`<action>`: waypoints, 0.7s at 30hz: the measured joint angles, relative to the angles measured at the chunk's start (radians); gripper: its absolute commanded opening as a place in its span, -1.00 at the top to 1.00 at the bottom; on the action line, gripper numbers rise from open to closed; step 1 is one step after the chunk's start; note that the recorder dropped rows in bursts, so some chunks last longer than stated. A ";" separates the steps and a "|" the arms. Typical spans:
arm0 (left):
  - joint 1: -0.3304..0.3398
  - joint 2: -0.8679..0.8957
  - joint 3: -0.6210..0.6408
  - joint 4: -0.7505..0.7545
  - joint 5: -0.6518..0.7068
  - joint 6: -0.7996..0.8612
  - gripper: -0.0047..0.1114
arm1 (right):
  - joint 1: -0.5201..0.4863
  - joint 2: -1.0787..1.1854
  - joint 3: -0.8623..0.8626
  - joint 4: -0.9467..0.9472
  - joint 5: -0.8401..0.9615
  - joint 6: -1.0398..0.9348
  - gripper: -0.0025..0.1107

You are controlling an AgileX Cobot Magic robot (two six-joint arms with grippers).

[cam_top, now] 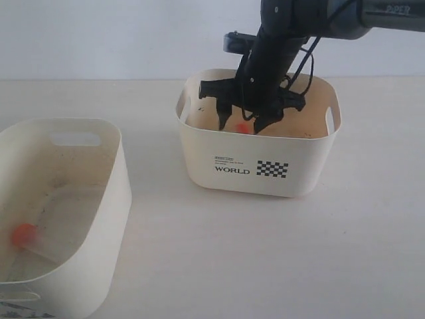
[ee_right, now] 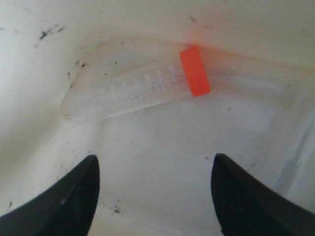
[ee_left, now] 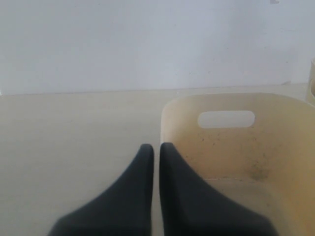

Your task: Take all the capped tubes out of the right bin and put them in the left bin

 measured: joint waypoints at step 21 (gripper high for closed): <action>0.000 0.000 0.000 0.000 0.000 0.000 0.84 | 0.000 0.135 -0.008 0.057 -0.054 0.088 0.49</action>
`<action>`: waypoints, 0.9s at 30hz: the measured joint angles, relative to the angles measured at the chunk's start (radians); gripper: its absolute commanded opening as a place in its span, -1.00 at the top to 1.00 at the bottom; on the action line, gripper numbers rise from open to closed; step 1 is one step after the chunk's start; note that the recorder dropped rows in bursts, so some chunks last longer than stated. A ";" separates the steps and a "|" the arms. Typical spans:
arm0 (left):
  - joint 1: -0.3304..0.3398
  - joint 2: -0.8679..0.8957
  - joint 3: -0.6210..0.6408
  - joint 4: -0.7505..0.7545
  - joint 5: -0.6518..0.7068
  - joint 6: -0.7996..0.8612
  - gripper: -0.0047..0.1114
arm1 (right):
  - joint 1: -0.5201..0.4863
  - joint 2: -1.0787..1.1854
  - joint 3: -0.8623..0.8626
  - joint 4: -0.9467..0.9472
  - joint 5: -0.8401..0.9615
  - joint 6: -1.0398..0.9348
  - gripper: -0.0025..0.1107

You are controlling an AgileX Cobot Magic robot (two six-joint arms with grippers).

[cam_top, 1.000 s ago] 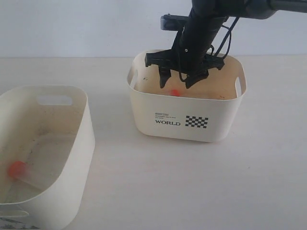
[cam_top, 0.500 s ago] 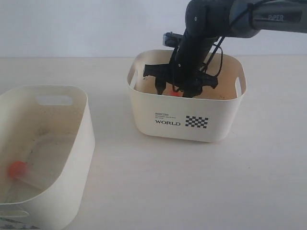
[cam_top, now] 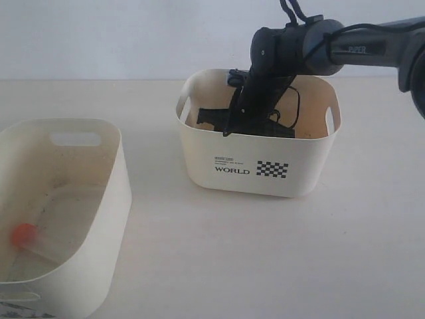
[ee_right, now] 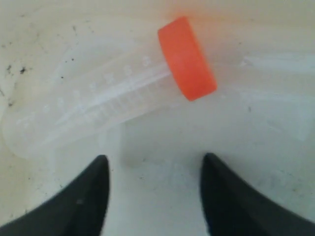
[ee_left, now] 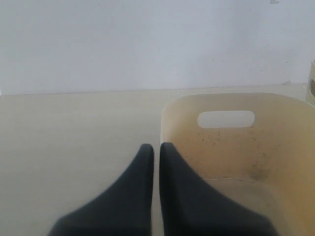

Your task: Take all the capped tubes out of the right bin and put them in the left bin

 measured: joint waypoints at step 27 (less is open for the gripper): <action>0.000 0.000 0.000 0.000 0.000 0.000 0.84 | 0.000 -0.286 0.002 -0.027 -0.009 -0.067 0.96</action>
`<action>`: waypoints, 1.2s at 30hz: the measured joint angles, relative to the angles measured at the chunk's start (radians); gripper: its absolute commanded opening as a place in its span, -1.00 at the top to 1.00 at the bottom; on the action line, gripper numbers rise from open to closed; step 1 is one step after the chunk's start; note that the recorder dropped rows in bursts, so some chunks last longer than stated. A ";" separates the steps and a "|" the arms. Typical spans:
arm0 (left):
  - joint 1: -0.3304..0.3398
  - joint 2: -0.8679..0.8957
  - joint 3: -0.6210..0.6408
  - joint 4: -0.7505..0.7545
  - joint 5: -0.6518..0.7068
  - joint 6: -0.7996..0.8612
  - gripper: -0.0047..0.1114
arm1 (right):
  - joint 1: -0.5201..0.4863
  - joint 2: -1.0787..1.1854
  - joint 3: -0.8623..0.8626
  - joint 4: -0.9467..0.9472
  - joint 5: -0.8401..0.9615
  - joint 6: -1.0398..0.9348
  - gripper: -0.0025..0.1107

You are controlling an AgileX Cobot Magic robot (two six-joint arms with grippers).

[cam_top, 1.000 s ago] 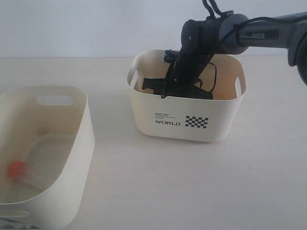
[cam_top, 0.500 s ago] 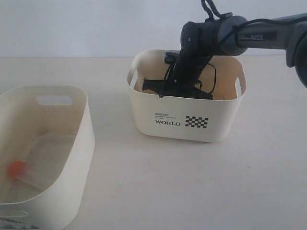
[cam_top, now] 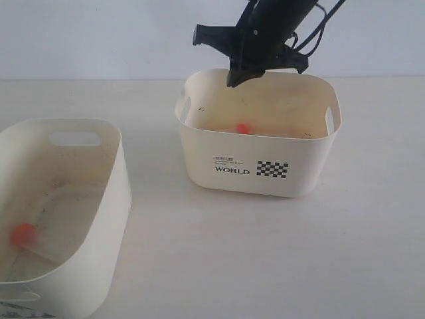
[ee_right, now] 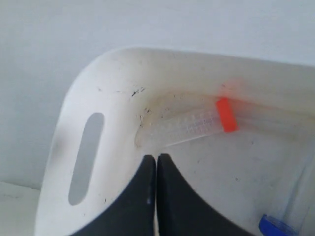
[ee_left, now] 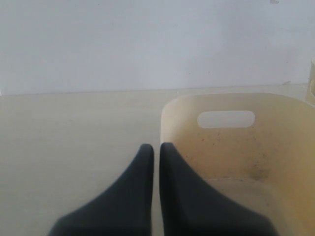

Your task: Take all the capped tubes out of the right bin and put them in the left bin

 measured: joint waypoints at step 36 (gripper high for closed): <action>0.000 0.000 0.000 0.000 0.000 0.000 0.84 | 0.000 0.275 0.000 0.050 -0.005 0.089 -0.70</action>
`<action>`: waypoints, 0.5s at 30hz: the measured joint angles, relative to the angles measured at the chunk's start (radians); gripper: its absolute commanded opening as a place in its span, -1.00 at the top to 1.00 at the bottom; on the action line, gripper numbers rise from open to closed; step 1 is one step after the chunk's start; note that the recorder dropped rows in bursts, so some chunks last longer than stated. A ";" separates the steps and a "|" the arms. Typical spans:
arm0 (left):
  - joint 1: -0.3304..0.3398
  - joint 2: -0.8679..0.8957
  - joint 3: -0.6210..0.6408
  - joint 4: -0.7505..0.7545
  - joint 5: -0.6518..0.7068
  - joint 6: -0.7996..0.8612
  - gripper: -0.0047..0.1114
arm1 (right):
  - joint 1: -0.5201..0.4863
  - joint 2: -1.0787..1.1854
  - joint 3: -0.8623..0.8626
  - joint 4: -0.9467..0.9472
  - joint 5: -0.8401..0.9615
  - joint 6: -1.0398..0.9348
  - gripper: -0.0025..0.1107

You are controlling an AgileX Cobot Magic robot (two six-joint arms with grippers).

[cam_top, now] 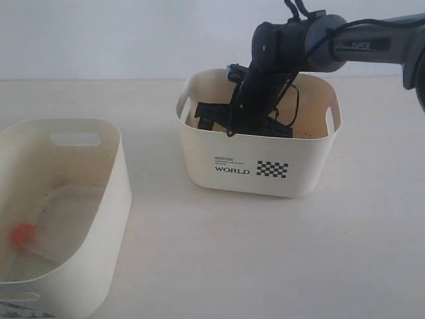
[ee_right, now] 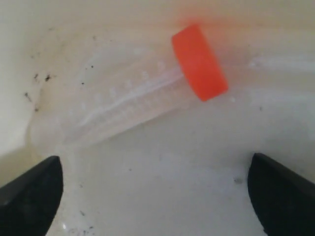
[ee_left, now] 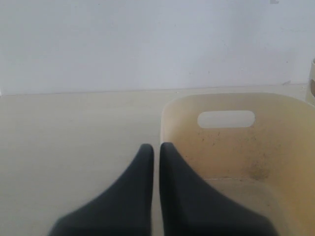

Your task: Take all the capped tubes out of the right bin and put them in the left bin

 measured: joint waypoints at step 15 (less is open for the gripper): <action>0.000 0.000 0.000 0.000 0.000 0.000 0.84 | 0.000 0.010 -0.006 -0.010 -0.006 0.043 -0.66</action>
